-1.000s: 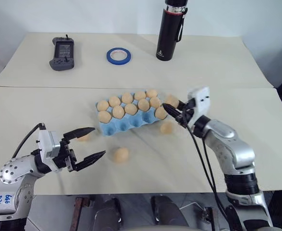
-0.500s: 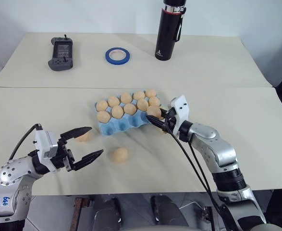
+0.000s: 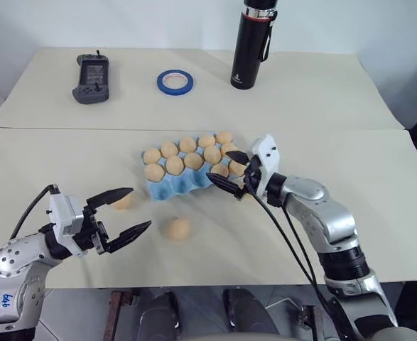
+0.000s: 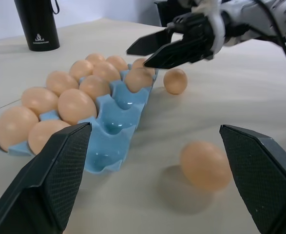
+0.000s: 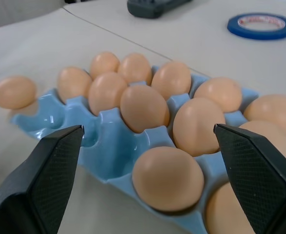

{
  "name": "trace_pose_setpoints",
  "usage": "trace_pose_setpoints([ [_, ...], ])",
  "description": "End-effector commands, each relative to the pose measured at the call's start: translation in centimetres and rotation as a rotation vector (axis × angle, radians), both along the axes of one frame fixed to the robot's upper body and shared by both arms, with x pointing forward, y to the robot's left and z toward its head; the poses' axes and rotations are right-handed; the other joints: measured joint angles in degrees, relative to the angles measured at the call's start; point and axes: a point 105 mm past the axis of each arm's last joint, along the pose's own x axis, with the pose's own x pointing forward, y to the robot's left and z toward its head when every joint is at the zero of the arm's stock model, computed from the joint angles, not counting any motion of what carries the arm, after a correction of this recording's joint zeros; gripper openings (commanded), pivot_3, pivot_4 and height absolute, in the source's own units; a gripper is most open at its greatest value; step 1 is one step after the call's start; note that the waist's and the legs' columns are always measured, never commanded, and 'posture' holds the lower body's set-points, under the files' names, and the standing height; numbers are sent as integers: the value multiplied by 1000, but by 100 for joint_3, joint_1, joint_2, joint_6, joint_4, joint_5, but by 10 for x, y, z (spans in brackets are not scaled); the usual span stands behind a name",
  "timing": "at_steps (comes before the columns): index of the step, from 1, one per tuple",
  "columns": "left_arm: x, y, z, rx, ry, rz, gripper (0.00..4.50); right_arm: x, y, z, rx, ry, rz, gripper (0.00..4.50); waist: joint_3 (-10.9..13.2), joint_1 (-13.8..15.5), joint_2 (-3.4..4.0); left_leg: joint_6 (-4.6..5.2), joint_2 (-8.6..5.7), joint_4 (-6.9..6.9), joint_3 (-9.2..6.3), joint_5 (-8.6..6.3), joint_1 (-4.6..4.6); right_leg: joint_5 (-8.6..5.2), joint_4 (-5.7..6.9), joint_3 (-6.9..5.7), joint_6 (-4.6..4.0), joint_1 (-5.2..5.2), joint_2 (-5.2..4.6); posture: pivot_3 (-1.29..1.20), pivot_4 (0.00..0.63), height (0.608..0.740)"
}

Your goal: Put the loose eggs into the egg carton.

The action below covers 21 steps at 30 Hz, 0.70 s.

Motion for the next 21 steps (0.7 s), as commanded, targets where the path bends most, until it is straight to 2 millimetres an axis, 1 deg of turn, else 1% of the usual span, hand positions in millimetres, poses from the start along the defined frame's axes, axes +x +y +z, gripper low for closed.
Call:
trace_pose_setpoints([
  [1, -10, 6, 4, -20, -25, -19, 4500, -16, -26, 10, 4, -67, 24, 4472, 0, 17, -1, 1, 0, 0, 0, -1, -2, 0, -6, -1, 0, 1, -1, 0, 150, 740],
  [4, -11, 10, -1, -14, -9, -14, 4500, -21, -48, 4, -10, -71, -8, 4472, 0, 10, -1, 5, -4, -2, 1, -5, -2, 0, -16, -2, 0, 5, -4, 0, 150, 740],
  [7, -13, 16, -6, -10, 4, -5, 4500, -31, -77, -6, -40, -60, -49, 4472, 0, -3, -1, 5, -1, 1, 1, -4, 0, 0, -15, 3, 0, 5, -1, 0, 150, 740],
  [11, -15, 20, -6, -46, -1, -16, 4500, -46, -113, -29, -105, 3, -88, 4472, 0, -2, -2, 6, -2, 1, -1, -5, 6, -2, -18, 2, -3, 15, -2, 0, 150, 740],
  [14, -17, 24, -9, -45, -6, -14, 4500, -55, -130, -35, -115, 23, -97, 4472, 0, -16, -1, 9, -3, 3, 0, -6, 13, -2, -26, 4, -4, 28, -4, 0, 150, 740],
  [17, -19, 29, -10, -46, -14, -9, 4500, -64, -144, -36, -128, 50, -101, 4472, 0, -13, -1, 11, -2, 6, -2, -6, 17, -3, -31, 3, -6, 37, -5, 0, 150, 740],
  [19, -24, 33, -12, -35, -1, -12, 4500, -66, -147, -35, -126, 60, -103, 4472, 0, -13, -1, 16, -3, 7, -6, -9, 21, -3, -38, 0, -7, 48, -9, 0, 150, 740],
  [21, -27, 35, -14, -25, 10, -17, 4500, -64, -144, -36, -114, 65, -100, 4472, -1, -24, -2, 25, -2, 7, -7, -16, 27, -4, -44, -1, -10, 57, -12, 0, 150, 740],
])
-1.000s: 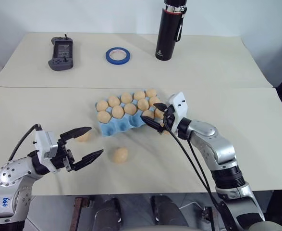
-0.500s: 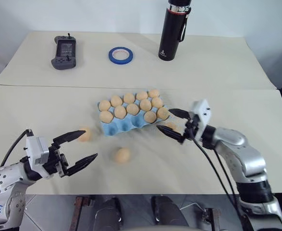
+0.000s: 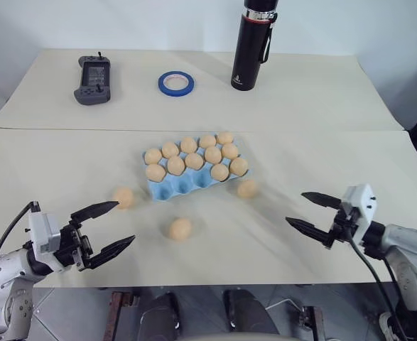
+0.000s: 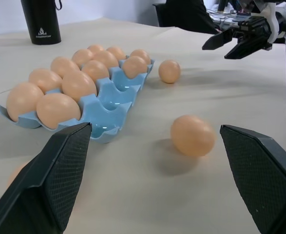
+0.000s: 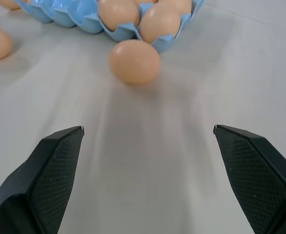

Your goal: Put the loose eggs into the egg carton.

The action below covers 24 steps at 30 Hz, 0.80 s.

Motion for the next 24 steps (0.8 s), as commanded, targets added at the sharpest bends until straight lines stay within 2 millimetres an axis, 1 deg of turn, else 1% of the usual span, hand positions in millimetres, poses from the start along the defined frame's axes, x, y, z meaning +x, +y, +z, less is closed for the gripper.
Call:
trace_pose_setpoints([
  [1, -7, 6, 5, 5, -29, -3, 4500, 1, 1, 8, 30, -17, 0, 4472, 0, -2, -1, 18, 3, 1, -2, -14, 1, 0, -3, -3, -1, 4, -3, 0, 150, 740],
  [2, -9, 6, 7, -5, -32, -12, 4500, 5, 9, 6, 48, -24, 4, 4472, 0, 3, 0, 18, 3, 2, -6, -16, 1, 0, -4, -9, -2, 7, -5, 0, 150, 740],
  [4, -10, 5, 7, -7, -33, -19, 4500, 9, 19, 5, 68, -35, 9, 4472, 0, 3, -1, 0, 4, 2, -11, -29, 1, 0, -9, -15, -5, 14, -7, 0, 150, 740],
  [7, -10, 5, 4, 4, -35, -7, 4500, 21, 47, -3, 93, -56, 24, 4472, 0, -1, 0, -6, 4, 2, -14, -32, 2, 1, -11, -22, -7, 16, -8, 0, 150, 740],
  [9, -10, 3, 2, 4, -41, -7, 4500, 28, 60, -5, 124, -77, 27, 4472, 0, -2, 1, -10, 7, 2, -15, -31, 2, 1, -10, -26, -8, 14, -7, 0, 150, 740],
  [13, -8, -1, -1, 0, -59, 6, 4500, 36, 72, -7, 140, -109, 26, 4472, 5, 29, 9, -8, 2, 3, -13, -18, -1, 2, -11, -40, -7, 14, -6, 0, 150, 740],
  [14, -6, -3, -4, -4, -72, 18, 4500, 44, 76, -9, 125, -136, 2, 4472, 5, 34, 9, -5, 1, 7, -14, -22, -2, 2, -12, -47, -6, 16, -7, 0, 150, 740],
  [17, -4, -10, -12, -20, -95, 38, 4500, 58, 92, -9, 134, -158, -1, 4472, 5, 8, 9, -5, 1, 8, -12, -27, -3, 3, -32, -55, -5, 23, -8, 0, 150, 740],
  [21, -2, -16, -17, -29, -99, 29, 4500, 64, 101, -10, 115, -150, 16, 4472, 5, 11, 10, -9, 8, 8, -11, -27, -4, 4, -31, -63, -1, 19, -2, 0, 150, 740],
  [24, -1, -19, -21, -26, -92, 19, 4500, 70, 107, -16, 85, -122, 10, 4472, 5, 10, 10, -13, 15, 8, -11, -27, -4, 4, -29, -68, -1, 17, 4, 0, 150, 740],
])
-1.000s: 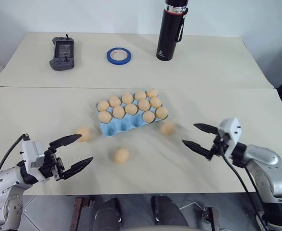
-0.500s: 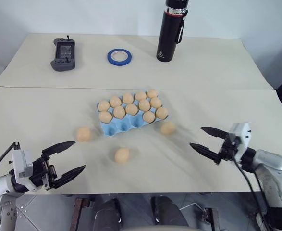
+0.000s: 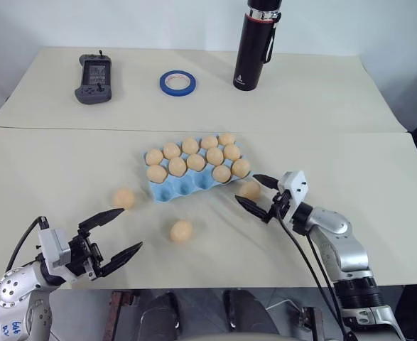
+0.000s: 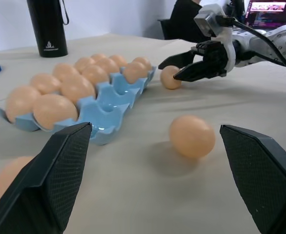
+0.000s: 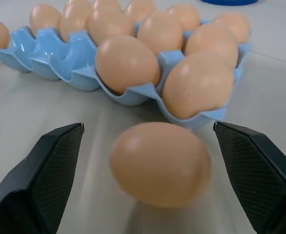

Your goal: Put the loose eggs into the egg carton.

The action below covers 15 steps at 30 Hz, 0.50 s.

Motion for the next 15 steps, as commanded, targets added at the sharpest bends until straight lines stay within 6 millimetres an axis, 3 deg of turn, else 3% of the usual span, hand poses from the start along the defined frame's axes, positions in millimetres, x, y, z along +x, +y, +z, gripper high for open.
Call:
trace_pose_setpoints([
  [1, -1, -3, -1, 13, -17, -11, 4500, 6, 5, 1, -26, -4, -11, 4472, 0, -1, 0, 0, 0, 0, 0, 0, 0, 0, 0, 0, 0, 0, 0, 0, 150, 740],
  [3, -1, -3, -1, 14, -18, -12, 4500, 7, 8, -1, -43, 1, -12, 4472, 0, -3, 0, 0, 0, 2, 1, 0, 0, 0, 1, 0, 0, 0, -1, 0, 150, 740],
  [6, -2, -3, 0, 13, -22, -14, 4500, 7, 9, -1, -41, 5, -13, 3909, 0, -2, 0, 0, 0, 3, 1, 0, 0, 0, 3, 0, 0, 0, -2, 0, 150, 740],
  [10, -6, 1, 3, 6, -19, -13, 4500, 4, 10, 8, -24, -14, -17, 2540, 0, -3, 0, 0, 1, 3, 0, 0, 0, 0, 5, 0, 0, 0, -1, 0, 150, 740],
  [11, -6, 2, 3, 4, -16, -11, 4500, 3, 9, 10, -21, -18, -18, 2388, 0, -3, 0, 0, 1, 2, 0, 0, 0, 0, 6, 0, 0, -1, -1, 0, 150, 740],
  [15, -8, 9, 8, -1, -22, 21, 4500, 2, 1, 40, 36, -77, -54, 2358, 0, 1, 0, 0, 3, 2, -2, 0, 0, 0, 9, 0, 0, -3, -1, 0, 150, 740],
])
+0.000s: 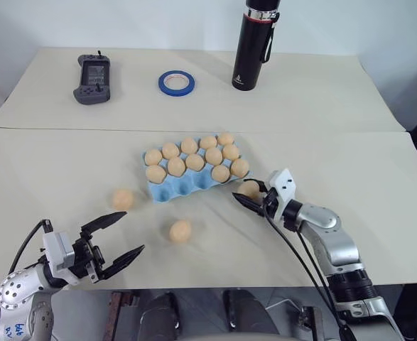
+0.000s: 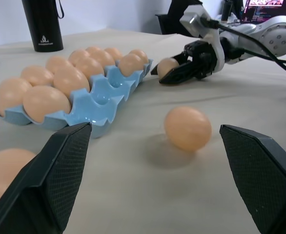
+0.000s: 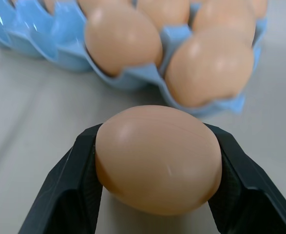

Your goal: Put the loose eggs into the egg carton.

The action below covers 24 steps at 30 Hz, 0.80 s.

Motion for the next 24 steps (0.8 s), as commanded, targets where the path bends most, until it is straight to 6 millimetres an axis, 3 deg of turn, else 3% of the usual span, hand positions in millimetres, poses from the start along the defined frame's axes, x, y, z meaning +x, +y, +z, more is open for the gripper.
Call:
trace_pose_setpoints([
  [1, -3, 8, 12, -11, -37, 37, 4500, -1, -10, 43, 89, -105, -42, 2358, 0, 5, 0, 0, 0, 0, 0, 0, 0, 0, 1, 0, 0, -1, -1, 0, 150, 740],
  [6, -4, 11, 17, -29, -37, 67, 4500, -6, 5, 73, 117, -127, 26, 2350, 0, -7, 0, 0, 0, -2, 0, -2, 0, 0, 1, -3, -1, 0, -5, 0, 150, 740],
  [11, 0, 9, 20, -39, -44, 67, 4500, 2, 45, 84, 120, -98, 106, 2350, 0, -17, 0, -3, 6, -2, 2, -1, -1, -2, 19, -8, -4, -17, -6, 0, 150, 740],
  [16, 3, 7, 25, -49, -57, 63, 4500, 9, 75, 80, 114, -98, 149, 2350, -1, -9, -2, -17, 8, -2, 15, 9, -17, -6, 63, -11, -11, -60, 0, 0, 150, 740],
  [24, 1, 9, 30, -40, -70, 77, 4500, 3, 100, 66, 86, -95, 238, 2350, -1, -22, -2, -18, 9, 10, 24, 13, -23, -6, 78, -20, -10, -71, -1, 0, 150, 740],
])
